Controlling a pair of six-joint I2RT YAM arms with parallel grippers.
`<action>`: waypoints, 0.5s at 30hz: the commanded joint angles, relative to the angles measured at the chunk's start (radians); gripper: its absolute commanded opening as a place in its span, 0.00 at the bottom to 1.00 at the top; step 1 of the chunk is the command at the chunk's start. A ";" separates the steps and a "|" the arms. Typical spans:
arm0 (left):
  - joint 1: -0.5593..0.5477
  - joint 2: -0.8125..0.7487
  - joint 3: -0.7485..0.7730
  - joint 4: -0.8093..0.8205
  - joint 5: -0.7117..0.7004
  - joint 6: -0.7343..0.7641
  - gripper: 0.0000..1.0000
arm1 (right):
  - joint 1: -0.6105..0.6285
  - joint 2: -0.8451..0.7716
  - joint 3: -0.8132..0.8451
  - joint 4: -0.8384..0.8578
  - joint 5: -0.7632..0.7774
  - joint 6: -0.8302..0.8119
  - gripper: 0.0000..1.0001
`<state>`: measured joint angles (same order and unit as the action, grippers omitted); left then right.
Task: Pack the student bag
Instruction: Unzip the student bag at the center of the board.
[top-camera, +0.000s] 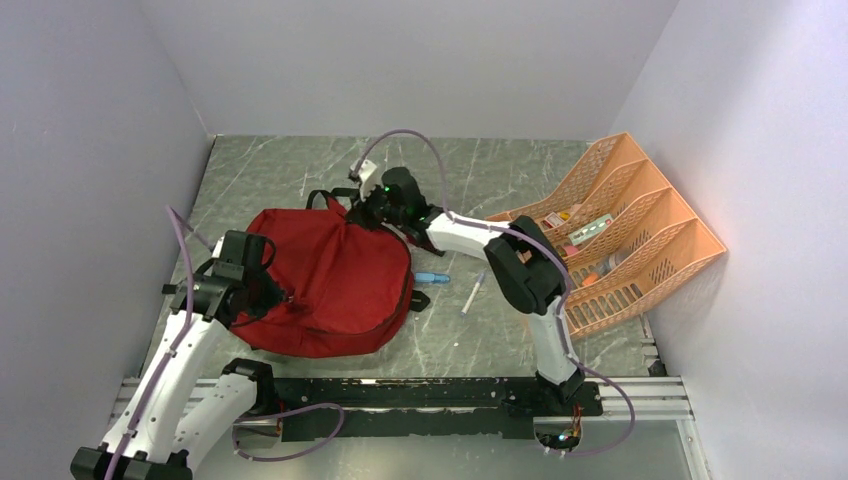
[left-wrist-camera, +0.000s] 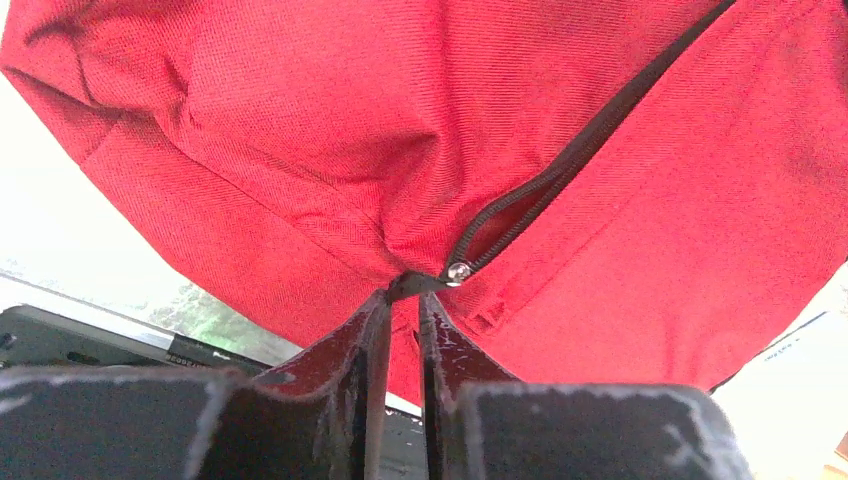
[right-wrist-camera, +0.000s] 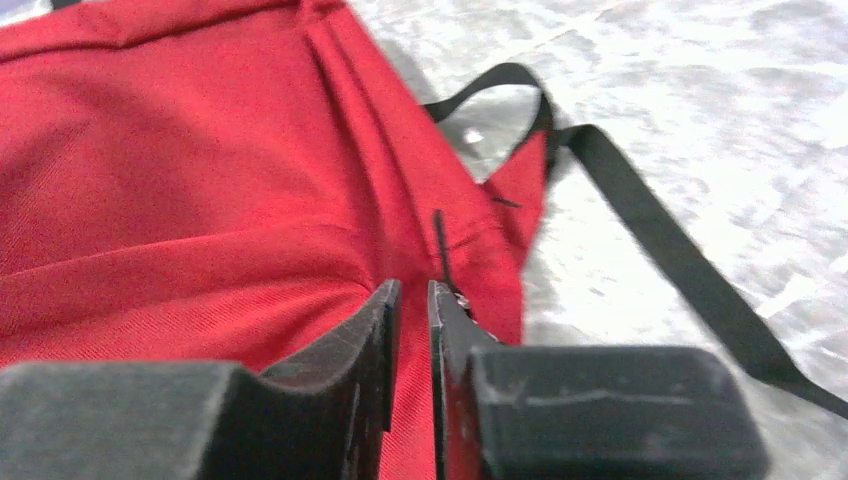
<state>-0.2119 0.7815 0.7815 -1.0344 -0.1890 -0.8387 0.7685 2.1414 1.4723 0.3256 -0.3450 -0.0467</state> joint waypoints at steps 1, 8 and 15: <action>0.011 -0.006 0.080 -0.047 -0.022 0.064 0.31 | -0.049 -0.126 -0.066 0.067 0.068 0.044 0.25; 0.011 0.014 0.150 0.061 -0.034 0.132 0.64 | -0.050 -0.318 -0.235 0.073 0.147 0.224 0.37; 0.011 0.219 0.140 0.282 0.116 0.296 0.82 | -0.049 -0.508 -0.353 -0.156 0.280 0.417 0.43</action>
<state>-0.2108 0.8940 0.9077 -0.9020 -0.1711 -0.6613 0.7200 1.7256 1.1786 0.3031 -0.1703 0.2306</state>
